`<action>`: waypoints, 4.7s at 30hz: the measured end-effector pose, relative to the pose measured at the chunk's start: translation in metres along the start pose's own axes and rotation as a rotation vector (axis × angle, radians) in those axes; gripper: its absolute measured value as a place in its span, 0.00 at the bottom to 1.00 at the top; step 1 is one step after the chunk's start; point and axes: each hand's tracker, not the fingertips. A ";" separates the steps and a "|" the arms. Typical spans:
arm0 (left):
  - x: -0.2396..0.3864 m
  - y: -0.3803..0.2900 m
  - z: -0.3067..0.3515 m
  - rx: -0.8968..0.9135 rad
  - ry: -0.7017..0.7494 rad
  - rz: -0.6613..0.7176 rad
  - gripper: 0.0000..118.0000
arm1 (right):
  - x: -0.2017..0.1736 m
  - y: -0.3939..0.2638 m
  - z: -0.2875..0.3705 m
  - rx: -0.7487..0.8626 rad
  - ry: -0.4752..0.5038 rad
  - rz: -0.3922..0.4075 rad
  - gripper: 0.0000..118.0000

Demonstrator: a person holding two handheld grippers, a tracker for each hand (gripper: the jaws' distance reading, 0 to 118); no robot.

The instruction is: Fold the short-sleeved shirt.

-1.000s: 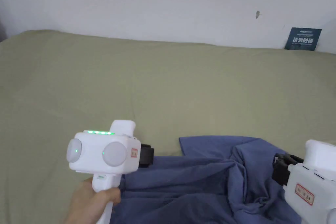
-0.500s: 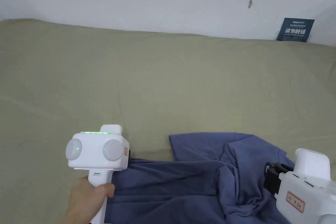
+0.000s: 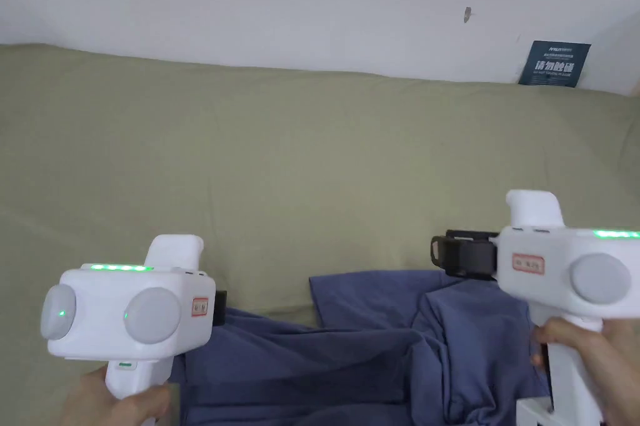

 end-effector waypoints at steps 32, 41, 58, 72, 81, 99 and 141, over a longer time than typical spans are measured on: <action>-0.022 0.037 0.097 0.158 0.079 -0.046 0.02 | 0.067 0.069 0.102 0.036 -0.098 -0.145 0.02; -0.027 0.097 0.185 0.359 0.160 -0.094 0.01 | 0.092 0.113 0.239 0.294 -0.130 -0.268 0.02; -0.029 0.313 0.289 0.707 0.265 -0.033 0.02 | 0.078 0.318 0.279 0.542 -0.165 -0.280 0.02; -0.028 0.409 0.284 0.805 0.295 0.024 0.02 | 0.061 0.407 0.288 0.671 -0.217 -0.229 0.02; -0.033 0.357 0.063 0.497 0.324 -0.027 0.02 | 0.111 0.322 0.078 0.315 -0.248 -0.313 0.02; -0.077 0.141 -0.152 0.044 0.234 0.008 0.02 | 0.172 0.062 -0.103 -0.118 -0.276 -0.516 0.02; -0.056 -0.186 0.164 -0.031 -0.007 -0.055 0.00 | 0.012 -0.223 0.235 0.015 -0.314 -0.366 0.00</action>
